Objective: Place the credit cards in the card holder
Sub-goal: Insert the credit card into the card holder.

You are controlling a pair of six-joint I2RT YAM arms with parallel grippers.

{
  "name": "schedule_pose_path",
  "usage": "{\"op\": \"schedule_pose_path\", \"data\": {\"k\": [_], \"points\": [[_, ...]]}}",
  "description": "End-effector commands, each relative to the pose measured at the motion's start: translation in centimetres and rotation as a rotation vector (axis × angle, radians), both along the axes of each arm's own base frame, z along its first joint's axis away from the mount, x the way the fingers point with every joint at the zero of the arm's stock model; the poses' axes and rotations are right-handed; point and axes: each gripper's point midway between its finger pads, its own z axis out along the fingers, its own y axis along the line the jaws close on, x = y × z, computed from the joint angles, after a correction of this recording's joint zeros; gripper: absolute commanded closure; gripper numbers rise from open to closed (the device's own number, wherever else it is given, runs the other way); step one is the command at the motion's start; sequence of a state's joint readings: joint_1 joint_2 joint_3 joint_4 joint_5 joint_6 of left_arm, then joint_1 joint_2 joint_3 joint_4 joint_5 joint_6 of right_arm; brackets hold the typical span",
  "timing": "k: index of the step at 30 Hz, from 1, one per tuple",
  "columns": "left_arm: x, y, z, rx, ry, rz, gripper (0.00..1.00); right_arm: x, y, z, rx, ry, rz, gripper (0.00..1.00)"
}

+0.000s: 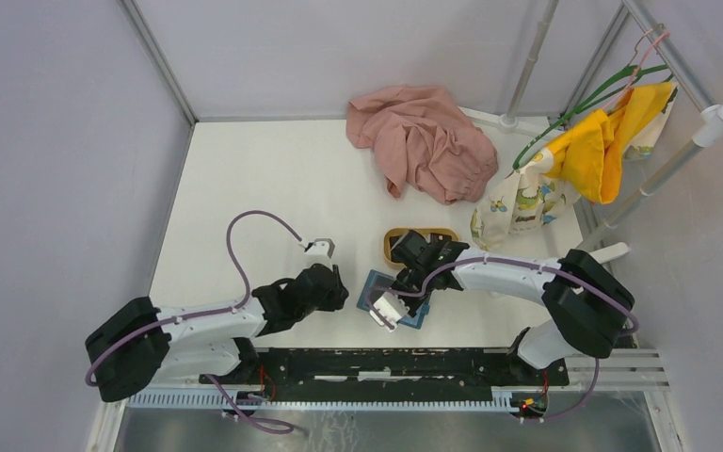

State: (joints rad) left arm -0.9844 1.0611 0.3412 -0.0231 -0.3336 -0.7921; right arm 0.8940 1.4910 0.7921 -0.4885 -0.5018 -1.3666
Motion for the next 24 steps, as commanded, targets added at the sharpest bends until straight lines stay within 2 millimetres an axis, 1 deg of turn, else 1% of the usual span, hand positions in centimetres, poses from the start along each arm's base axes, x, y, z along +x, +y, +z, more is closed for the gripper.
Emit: {"op": "schedule_pose_path", "data": {"k": [1, 5, 8, 15, 19, 24], "points": [[0.4, -2.4, 0.0, -0.045, 0.019, -0.046, 0.72, 2.1, 0.1, 0.1, -0.069, -0.121, -0.020, 1.00], [0.5, -3.0, -1.3, -0.001, 0.053, -0.065, 0.75, 2.1, -0.3, -0.8, -0.105, -0.154, -0.012, 1.00], [0.0, -3.7, -1.9, -0.013, 0.076, -0.099, 0.76, 2.1, -0.1, -1.5, -0.118, -0.179, -0.021, 1.00], [-1.1, -4.6, -2.4, -0.056, 0.114, -0.159, 0.77, 2.8, 1.4, -1.0, -0.045, -0.191, -0.106, 1.00], [-2.0, -4.9, -2.8, -0.081, 0.136, -0.177, 0.77, 3.1, 1.7, -1.0, -0.012, -0.189, -0.149, 1.00], [-2.9, -4.9, -3.3, -0.080, 0.149, -0.174, 0.77, 2.5, 1.8, -0.9, 0.008, -0.154, -0.152, 1.00]]}}
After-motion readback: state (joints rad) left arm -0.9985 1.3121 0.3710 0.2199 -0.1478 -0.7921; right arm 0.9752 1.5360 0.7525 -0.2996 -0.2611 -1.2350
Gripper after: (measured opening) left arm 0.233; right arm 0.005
